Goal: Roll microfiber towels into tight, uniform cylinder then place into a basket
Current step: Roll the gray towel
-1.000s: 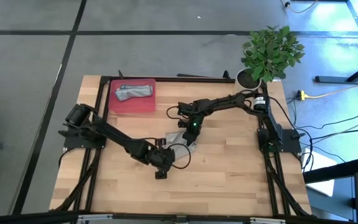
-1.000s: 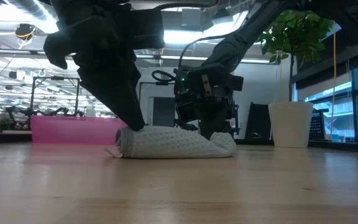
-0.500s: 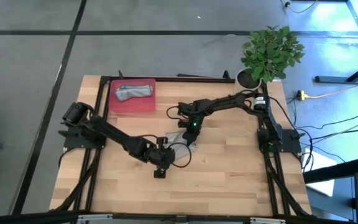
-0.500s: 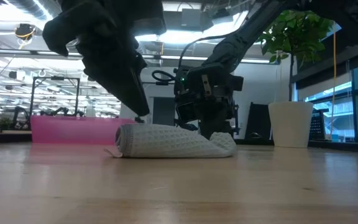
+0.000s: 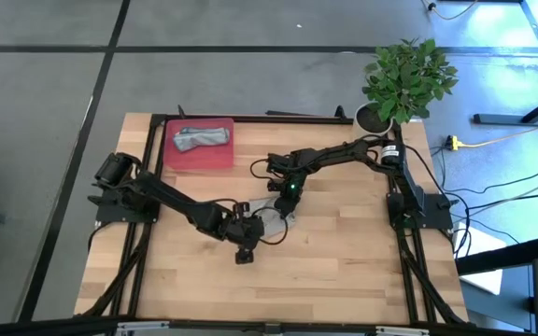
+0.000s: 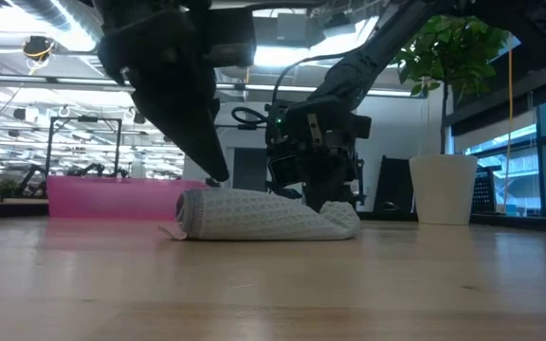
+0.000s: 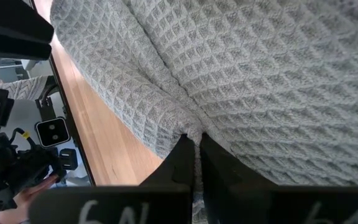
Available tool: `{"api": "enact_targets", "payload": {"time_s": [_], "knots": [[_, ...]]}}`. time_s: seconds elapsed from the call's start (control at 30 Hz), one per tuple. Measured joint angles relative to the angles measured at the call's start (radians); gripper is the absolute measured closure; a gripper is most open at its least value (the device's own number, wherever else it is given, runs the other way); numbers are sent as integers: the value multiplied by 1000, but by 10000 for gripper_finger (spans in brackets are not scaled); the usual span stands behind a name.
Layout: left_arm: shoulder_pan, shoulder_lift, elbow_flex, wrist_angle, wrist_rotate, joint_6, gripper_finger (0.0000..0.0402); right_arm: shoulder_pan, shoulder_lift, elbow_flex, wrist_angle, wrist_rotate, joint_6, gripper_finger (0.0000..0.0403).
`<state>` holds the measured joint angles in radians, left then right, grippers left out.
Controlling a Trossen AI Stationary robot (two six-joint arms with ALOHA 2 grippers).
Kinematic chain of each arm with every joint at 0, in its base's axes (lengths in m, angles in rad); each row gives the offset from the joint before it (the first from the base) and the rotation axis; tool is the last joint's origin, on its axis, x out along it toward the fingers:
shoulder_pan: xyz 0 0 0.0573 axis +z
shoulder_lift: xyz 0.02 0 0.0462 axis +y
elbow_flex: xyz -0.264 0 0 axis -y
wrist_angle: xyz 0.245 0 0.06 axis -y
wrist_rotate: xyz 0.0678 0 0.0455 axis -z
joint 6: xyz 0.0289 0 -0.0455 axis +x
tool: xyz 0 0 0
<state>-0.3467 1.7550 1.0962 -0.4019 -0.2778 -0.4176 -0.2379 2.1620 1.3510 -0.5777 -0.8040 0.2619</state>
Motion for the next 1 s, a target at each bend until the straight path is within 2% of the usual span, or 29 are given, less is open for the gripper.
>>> {"api": "enact_targets", "payload": {"time_s": [0.53, 0.7, 0.8, 0.93, 1.0], "knots": [[2, 93, 0, 20, 34, -93, 309, 0, 0, 0, 1, -1, -4, 392], [5, 104, 0, 16, 45, -73, 313, 0, 0, 0, 0, -2, -5, 392], [4, 104, 0, 10, 20, -69, 332, 0, 0, 0, 0, -5, -6, 392], [4, 104, 0, -4, 3, -52, 390, 0, 0, 0, -1, -6, -6, 392], [4, 100, 0, -6, 19, -47, 394, 0, 1, 0, -6, -6, -6, 392]]}}
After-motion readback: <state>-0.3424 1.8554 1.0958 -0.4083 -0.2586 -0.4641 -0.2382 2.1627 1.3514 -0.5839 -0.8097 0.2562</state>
